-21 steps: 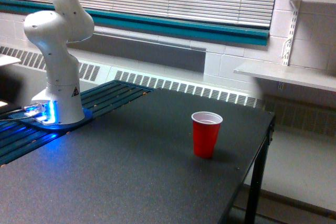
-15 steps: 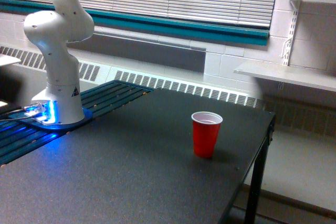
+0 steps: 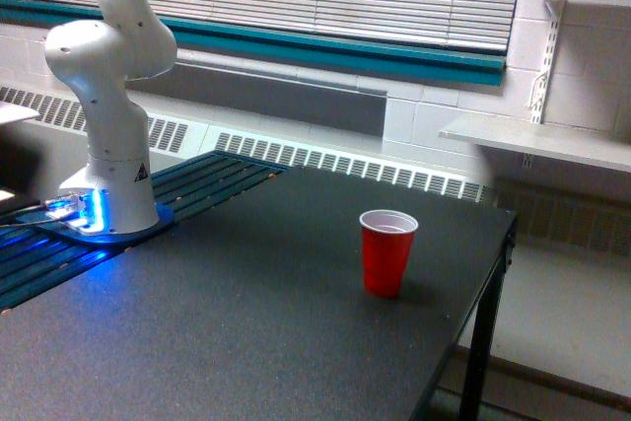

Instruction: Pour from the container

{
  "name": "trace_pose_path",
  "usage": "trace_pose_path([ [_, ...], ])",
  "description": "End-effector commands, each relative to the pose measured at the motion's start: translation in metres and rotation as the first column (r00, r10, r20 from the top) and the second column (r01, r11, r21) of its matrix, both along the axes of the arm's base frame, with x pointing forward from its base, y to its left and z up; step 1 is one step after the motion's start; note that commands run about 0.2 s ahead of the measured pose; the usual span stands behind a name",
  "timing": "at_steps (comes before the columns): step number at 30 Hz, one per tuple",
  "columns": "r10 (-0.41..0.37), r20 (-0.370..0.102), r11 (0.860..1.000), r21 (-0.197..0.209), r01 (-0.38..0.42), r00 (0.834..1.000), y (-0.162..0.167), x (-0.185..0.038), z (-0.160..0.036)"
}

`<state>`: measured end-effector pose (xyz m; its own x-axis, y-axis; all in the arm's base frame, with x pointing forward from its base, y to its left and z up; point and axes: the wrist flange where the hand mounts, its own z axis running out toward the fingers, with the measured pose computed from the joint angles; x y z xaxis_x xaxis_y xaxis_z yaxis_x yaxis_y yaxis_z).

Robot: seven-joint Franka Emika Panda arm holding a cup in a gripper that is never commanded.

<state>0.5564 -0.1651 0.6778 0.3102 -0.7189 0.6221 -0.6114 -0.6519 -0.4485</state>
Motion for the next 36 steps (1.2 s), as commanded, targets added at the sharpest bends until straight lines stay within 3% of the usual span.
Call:
trace_pose_path([
  [1, 0.067, -0.005, 0.998, -0.018, -0.068, 0.998, 0.041, 0.006, -0.017],
  [14, 0.140, -0.055, 0.989, -0.030, -0.142, 0.989, 0.093, -0.002, -0.082],
  [26, 0.196, -0.126, 0.981, 0.022, -0.194, 0.973, 0.127, -0.024, -0.151],
  [36, 0.203, -0.184, 0.979, 0.070, -0.193, 0.962, 0.140, -0.051, -0.208],
])
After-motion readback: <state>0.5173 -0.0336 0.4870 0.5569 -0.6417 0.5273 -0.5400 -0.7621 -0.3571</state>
